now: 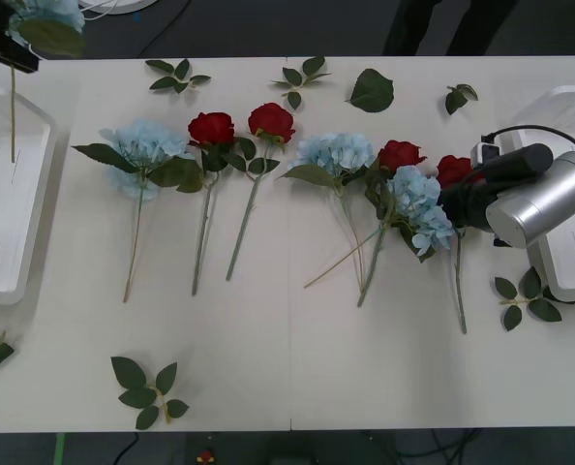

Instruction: Place the red flowers into the right box and the blue flowers into the left box. If a person shows an open palm, hand one flower to the person first, then continue sorting.

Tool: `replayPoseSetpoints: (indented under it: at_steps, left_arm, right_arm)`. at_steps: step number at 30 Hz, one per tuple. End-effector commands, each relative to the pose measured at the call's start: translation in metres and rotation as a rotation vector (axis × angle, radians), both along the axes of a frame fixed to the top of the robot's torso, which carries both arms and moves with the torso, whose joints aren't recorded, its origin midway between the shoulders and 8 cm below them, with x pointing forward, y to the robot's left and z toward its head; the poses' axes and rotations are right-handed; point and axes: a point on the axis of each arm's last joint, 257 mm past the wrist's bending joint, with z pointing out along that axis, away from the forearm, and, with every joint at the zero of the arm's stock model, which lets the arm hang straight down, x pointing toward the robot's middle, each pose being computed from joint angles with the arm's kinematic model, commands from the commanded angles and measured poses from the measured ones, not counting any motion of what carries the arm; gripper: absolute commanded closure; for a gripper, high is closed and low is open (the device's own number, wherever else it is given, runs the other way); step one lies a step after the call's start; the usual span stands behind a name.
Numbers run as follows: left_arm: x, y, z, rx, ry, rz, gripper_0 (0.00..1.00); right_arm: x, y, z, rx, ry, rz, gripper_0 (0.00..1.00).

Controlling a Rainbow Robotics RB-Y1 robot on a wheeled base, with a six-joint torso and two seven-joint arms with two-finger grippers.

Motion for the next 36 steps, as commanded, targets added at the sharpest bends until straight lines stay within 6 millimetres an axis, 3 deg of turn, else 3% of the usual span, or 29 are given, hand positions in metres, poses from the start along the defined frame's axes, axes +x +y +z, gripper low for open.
replayPoseSetpoints:
  at_steps: [1,2,3,4,10,13,16,22,24,26,27,30,33,36]
  left_arm:
    - [-0.007,0.056,0.074,0.047,-0.199,-0.023,1.0]
    - [-0.015,0.07,0.077,0.05,-0.207,-0.011,1.0]
    - [-0.021,0.079,0.078,0.054,-0.209,-0.004,1.0]
    - [-0.029,0.087,0.077,0.057,-0.205,-0.005,1.0]
    - [-0.066,0.137,0.067,0.088,-0.152,0.04,1.0]
    - [-0.079,0.16,0.053,0.095,-0.153,0.056,1.0]
    - [-0.085,0.176,0.029,0.106,-0.164,0.055,1.0]
    - [-0.094,0.197,-0.051,0.096,-0.165,0.068,1.0]
    - [-0.093,0.201,-0.076,0.102,-0.175,0.079,1.0]
    - [-0.091,0.201,-0.083,0.104,-0.179,0.082,1.0]
    - [-0.087,0.205,-0.11,0.122,-0.185,0.099,1.0]
    - [-0.075,0.211,-0.133,0.188,-0.191,0.118,1.0]
    - [-0.058,0.212,-0.141,0.259,-0.192,0.121,1.0]
    - [-0.043,0.212,-0.144,0.287,-0.189,0.163,1.0]
  right_arm:
    - [0.019,0.016,0.021,-0.002,-0.05,0.028,0.37]
    - [0.019,0.016,0.021,-0.001,-0.05,0.028,0.74]
    - [0.02,0.016,0.022,-0.001,-0.053,0.03,0.96]
    - [0.02,0.016,0.022,-0.002,-0.052,0.029,1.0]
    - [0.02,0.016,0.022,-0.006,-0.058,0.033,1.0]
    - [0.021,0.015,0.023,-0.009,-0.06,0.032,1.0]
    - [0.021,0.015,0.023,-0.011,-0.06,0.033,1.0]
    - [0.022,0.014,0.024,-0.018,-0.064,0.036,1.0]
    - [0.024,0.015,0.026,-0.018,-0.076,0.041,1.0]
    - [0.024,0.014,0.027,-0.021,-0.079,0.043,1.0]
    - [0.028,0.013,0.032,-0.016,-0.095,0.044,1.0]
    - [0.032,0.008,0.048,-0.017,-0.12,0.046,1.0]
    - [0.033,-0.001,0.064,-0.034,-0.129,0.041,1.0]
    - [0.029,-0.021,0.093,-0.095,-0.127,0.036,1.0]
